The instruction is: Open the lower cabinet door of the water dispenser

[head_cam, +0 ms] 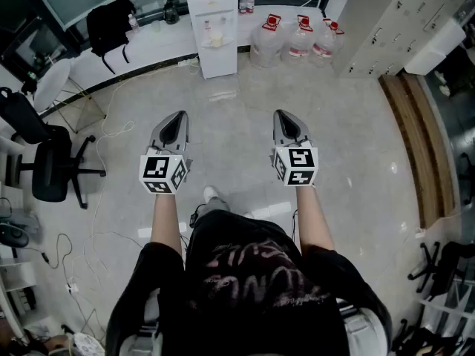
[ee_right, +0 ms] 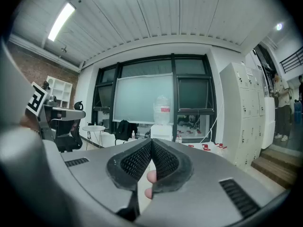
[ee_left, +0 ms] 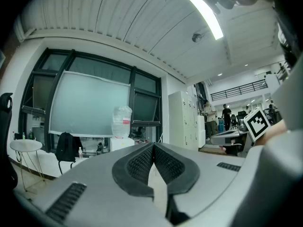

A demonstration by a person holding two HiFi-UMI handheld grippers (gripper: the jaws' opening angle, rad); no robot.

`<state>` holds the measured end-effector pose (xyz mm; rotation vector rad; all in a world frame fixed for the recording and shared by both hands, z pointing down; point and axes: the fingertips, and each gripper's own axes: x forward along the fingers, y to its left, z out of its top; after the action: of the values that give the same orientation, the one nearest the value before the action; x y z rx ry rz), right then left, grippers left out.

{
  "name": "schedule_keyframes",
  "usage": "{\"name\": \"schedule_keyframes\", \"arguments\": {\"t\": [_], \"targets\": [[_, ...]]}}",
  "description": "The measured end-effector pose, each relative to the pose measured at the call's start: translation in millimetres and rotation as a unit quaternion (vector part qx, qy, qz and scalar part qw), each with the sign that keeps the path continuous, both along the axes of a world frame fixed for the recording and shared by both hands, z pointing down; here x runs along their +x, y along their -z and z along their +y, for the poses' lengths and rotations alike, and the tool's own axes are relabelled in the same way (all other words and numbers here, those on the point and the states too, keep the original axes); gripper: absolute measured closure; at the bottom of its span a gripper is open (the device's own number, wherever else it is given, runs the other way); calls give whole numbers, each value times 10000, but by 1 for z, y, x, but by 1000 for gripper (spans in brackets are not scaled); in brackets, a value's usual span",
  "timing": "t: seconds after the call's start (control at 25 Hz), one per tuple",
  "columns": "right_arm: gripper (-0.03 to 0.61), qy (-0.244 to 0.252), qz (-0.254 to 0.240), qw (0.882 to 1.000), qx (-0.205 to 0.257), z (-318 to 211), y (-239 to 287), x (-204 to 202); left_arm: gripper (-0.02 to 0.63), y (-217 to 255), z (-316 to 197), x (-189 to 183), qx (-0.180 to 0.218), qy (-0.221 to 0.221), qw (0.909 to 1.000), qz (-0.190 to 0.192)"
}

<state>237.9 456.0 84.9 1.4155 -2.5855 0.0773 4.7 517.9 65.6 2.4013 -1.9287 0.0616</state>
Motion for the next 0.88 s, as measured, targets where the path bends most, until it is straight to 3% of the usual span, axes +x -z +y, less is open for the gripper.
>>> {"name": "schedule_keyframes", "arguments": {"t": [0.88], "targets": [[565,-58,37,9999,-107,-17,-17,-17,603,-18,-22,-7,-130,-149,9998,60]]}}
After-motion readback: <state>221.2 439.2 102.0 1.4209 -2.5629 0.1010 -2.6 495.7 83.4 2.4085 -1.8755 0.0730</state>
